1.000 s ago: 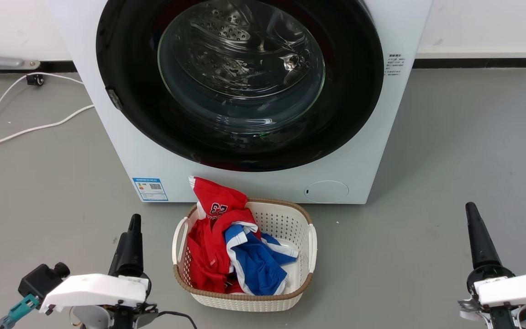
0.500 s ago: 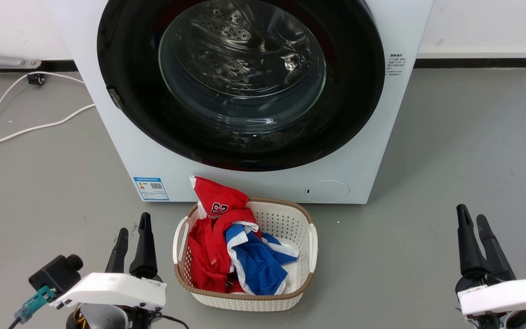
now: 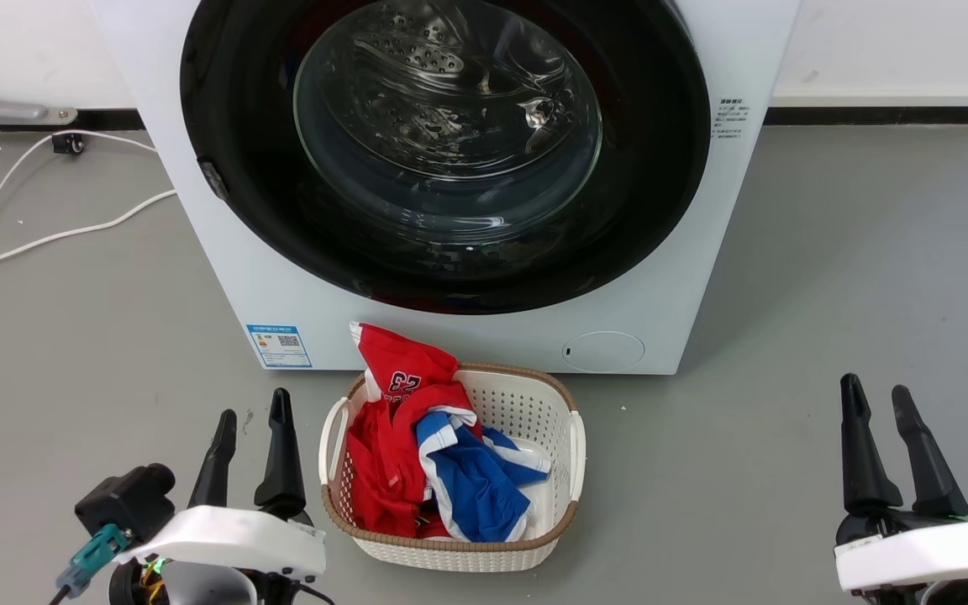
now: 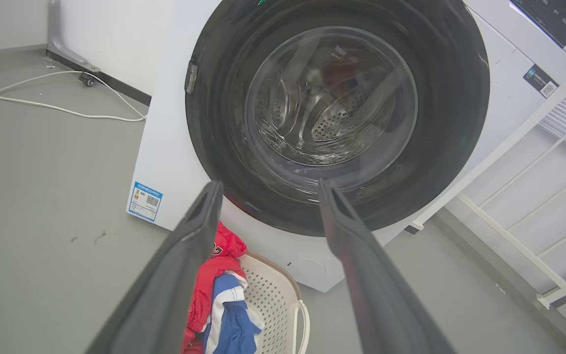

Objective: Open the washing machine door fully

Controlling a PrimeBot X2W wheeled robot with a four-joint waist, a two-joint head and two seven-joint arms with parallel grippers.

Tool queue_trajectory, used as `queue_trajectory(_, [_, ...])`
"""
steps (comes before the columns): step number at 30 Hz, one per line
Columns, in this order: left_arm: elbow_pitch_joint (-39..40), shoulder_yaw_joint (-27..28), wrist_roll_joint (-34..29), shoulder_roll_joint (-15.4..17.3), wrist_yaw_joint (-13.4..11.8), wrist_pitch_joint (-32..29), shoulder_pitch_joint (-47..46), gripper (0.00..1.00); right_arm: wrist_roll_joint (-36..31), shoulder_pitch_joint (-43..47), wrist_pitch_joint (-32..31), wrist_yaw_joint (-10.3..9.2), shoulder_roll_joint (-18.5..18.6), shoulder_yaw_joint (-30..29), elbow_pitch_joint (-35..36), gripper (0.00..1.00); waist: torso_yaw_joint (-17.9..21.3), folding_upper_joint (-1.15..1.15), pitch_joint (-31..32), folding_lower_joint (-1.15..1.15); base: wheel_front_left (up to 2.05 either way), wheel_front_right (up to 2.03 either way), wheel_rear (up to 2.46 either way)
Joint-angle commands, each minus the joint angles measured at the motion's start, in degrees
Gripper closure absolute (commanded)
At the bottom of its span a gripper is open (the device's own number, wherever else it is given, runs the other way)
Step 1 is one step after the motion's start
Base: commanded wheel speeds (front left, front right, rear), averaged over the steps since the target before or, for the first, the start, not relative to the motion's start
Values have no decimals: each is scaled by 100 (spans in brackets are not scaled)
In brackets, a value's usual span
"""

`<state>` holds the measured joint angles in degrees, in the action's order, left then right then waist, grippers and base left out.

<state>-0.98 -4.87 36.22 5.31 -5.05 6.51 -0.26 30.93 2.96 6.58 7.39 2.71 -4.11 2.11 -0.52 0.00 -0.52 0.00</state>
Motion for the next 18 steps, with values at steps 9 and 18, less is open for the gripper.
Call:
queue_trajectory(9, [170,-182,-713,98,-118,190,52,0,-721,125,181,10,25,15,262,0,-5,0,-6,0,0,0,0])
queue_trajectory(18, [245,-282,-1180,98,-88,317,115,0,-1213,244,317,11,25,-16,386,0,-20,0,-8,0,0,0,0])
